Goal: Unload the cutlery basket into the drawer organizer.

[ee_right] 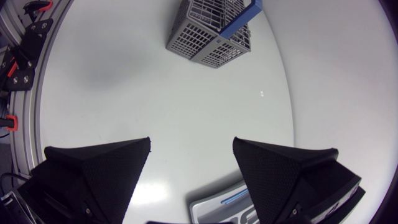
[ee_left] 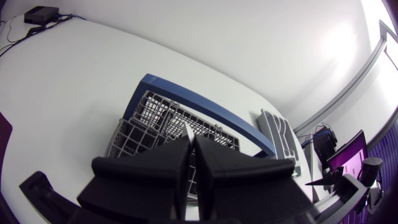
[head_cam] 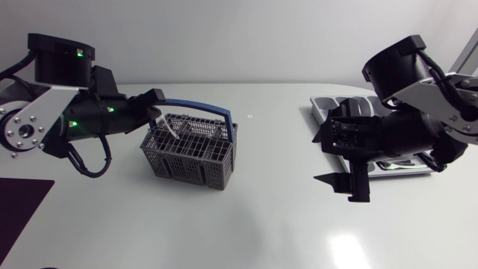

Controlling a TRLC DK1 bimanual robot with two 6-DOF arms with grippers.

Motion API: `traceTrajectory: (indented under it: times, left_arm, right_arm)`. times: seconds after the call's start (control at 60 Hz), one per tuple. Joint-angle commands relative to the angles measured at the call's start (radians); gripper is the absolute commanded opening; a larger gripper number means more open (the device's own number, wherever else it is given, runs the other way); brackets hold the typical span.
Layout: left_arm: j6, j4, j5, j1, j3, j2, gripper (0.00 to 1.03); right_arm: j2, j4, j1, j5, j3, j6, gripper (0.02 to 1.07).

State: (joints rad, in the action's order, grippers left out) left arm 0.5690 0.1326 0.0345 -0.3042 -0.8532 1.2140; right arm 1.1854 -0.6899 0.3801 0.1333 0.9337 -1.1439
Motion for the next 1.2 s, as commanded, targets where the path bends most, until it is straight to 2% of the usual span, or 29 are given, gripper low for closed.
traceTrajectory:
  times: [0.0, 0.35, 0.517, 0.733, 0.867, 1.183]
  left_arm:
    - [-0.018, -0.005, -0.005, -0.001, 0.029, -0.041, 0.04]
    - [-0.038, 0.013, -0.036, -0.018, 0.045, -0.142, 0.04]
    - [-0.035, 0.088, -0.028, -0.038, 0.025, -0.182, 0.04]
    - [0.022, 0.263, 0.053, -0.067, -0.069, -0.212, 0.04]
    - [0.08, 0.343, 0.084, -0.081, -0.119, -0.206, 0.04]
    - [0.181, 0.42, 0.142, -0.082, -0.185, -0.183, 0.04]
  right_arm:
    - [-0.015, -0.016, 0.02, -0.009, -0.019, 0.033, 0.97]
    - [-0.033, -0.022, 0.054, -0.018, -0.001, 0.087, 0.98]
    - [-0.032, -0.023, 0.083, -0.017, 0.033, 0.158, 0.98]
    - [-0.024, -0.025, 0.178, -0.012, 0.113, 0.332, 0.97]
    - [-0.007, -0.013, 0.264, -0.015, 0.162, 0.47, 0.93]
    - [0.115, 0.02, 0.39, -0.06, 0.254, 0.77, 0.93]
